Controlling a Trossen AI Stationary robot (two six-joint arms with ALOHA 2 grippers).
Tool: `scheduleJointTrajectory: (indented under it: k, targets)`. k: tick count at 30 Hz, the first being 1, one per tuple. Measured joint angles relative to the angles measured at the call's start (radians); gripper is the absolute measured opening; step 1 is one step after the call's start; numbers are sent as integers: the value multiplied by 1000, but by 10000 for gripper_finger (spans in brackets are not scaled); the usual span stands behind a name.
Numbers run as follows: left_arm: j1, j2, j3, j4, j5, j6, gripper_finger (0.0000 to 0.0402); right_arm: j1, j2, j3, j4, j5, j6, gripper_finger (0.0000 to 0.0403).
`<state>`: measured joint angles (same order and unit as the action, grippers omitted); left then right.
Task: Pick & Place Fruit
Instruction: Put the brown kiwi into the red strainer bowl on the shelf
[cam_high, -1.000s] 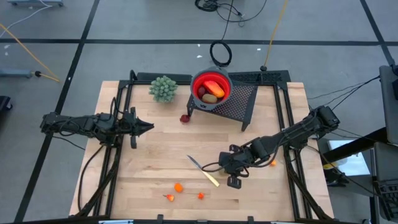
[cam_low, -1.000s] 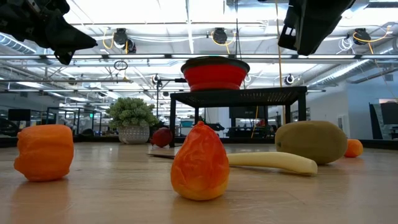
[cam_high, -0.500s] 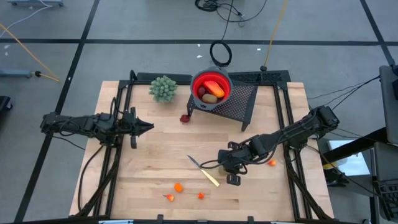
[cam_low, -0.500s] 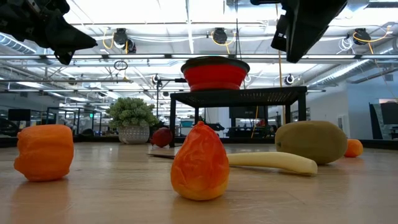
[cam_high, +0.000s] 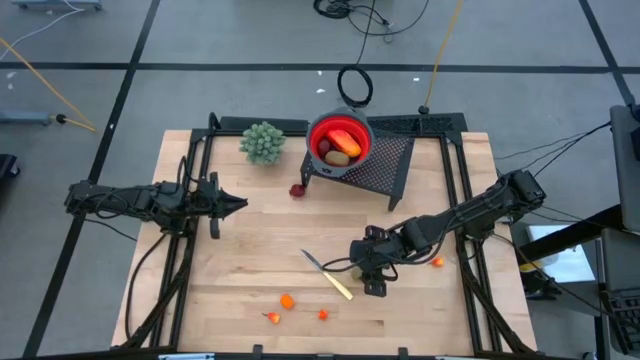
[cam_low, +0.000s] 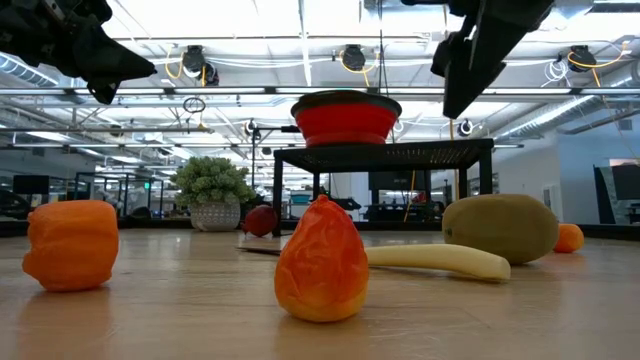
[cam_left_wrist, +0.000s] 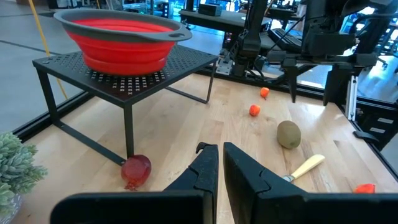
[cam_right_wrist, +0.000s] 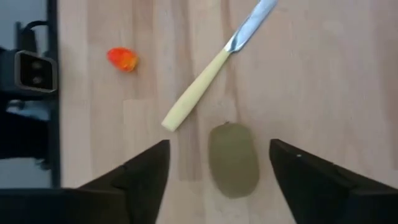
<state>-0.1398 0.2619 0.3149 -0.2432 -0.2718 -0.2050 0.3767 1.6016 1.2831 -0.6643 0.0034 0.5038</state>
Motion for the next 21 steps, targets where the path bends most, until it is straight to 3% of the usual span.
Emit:
scheduleJointTrajectory:
  k: [8, 21]
  targets:
    - [0, 0, 0, 0, 0, 0, 24, 0, -1, -58, 42, -7, 7, 336]
    - [0, 0, 0, 0, 0, 0, 24, 5, -1, -188, 211, -8, -46, 340]
